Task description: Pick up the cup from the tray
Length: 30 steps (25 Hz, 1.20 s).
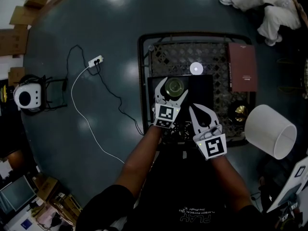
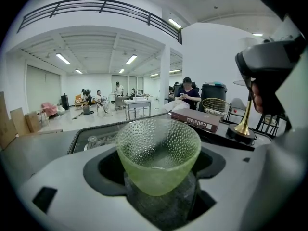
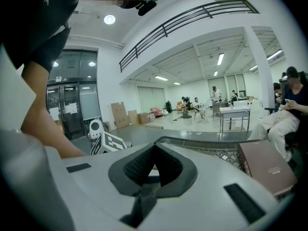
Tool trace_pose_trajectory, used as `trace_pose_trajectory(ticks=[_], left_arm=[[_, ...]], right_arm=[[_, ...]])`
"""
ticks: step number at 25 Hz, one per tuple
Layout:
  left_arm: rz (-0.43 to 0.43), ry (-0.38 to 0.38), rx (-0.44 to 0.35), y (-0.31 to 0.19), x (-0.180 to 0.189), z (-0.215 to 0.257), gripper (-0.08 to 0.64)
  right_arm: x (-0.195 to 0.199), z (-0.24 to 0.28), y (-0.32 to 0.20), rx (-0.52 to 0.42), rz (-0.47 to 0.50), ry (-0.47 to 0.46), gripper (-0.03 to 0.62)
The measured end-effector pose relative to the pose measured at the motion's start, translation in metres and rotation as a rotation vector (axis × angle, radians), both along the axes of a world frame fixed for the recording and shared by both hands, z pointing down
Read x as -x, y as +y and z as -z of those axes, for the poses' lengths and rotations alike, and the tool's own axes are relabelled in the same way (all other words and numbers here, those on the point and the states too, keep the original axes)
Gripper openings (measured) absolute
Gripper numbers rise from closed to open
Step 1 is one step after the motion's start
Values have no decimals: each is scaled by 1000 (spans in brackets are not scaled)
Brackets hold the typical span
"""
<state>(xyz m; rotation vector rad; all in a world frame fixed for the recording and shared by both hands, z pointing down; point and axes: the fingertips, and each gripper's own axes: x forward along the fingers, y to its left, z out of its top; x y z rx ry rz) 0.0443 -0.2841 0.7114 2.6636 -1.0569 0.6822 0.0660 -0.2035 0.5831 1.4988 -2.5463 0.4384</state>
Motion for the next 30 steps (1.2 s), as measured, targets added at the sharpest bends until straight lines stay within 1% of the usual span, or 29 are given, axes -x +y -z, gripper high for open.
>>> trace_pose_trajectory(ticks=[5,10,14,17,21,23,25,27,30], left_arm=[[2,16,-1,2,0,5,391],[-4,36,-13,10,-2,22,391],[-4,57,-20,20,0,41,391],[-28,60,-38,30,2,59,391],[-52,69,-49,47,5,84,390],[-45,80,-38,55,9,97,391],[-21,93,-30,62,14,111,390],[4,106,-37,70,20,125,390],[11,124,-48,82,25,145,390]], right_arm=[[-3,0,1,-1,-6,6,-2],[-6,2,5,-14,-3,26,-1],[-8,5,9,-30,3,50,-2],[-8,9,14,-58,19,77,-2],[-10,17,22,-74,4,80,-2],[-12,25,24,-86,-17,77,-2],[-17,31,28,-96,-35,83,-2],[-23,35,34,-108,-39,100,-2],[-28,43,41,-125,-32,118,-2]])
